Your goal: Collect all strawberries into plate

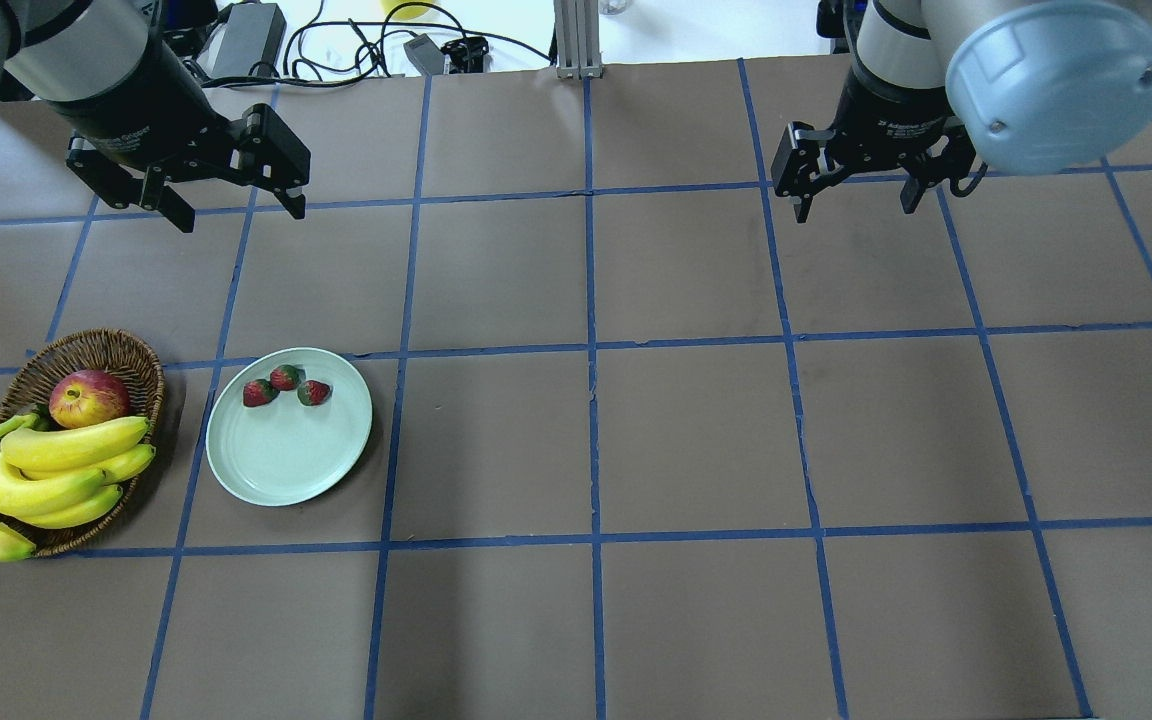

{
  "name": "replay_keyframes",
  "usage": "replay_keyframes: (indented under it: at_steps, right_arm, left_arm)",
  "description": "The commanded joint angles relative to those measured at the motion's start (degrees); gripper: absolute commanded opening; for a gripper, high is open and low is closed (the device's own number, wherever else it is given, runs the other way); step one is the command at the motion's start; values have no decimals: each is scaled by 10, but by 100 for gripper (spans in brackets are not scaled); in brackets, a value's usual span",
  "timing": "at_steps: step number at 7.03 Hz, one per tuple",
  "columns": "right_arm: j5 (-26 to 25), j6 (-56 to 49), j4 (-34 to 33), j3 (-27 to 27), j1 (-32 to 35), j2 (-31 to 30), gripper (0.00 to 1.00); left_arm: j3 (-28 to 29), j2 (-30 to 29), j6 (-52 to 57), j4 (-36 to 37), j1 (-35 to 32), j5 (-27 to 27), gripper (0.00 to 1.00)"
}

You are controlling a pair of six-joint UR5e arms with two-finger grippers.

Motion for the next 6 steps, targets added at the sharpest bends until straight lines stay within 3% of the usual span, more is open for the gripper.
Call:
replay_keyframes:
  at_steps: [1, 6]
  right_arm:
    - [1, 0, -2, 4, 0, 1, 100]
    - [39, 24, -5, -32, -2, -5, 100]
  left_arm:
    - [-10, -3, 18, -1, -1, 6, 100]
    - [-24, -4, 42, 3, -2, 5, 100]
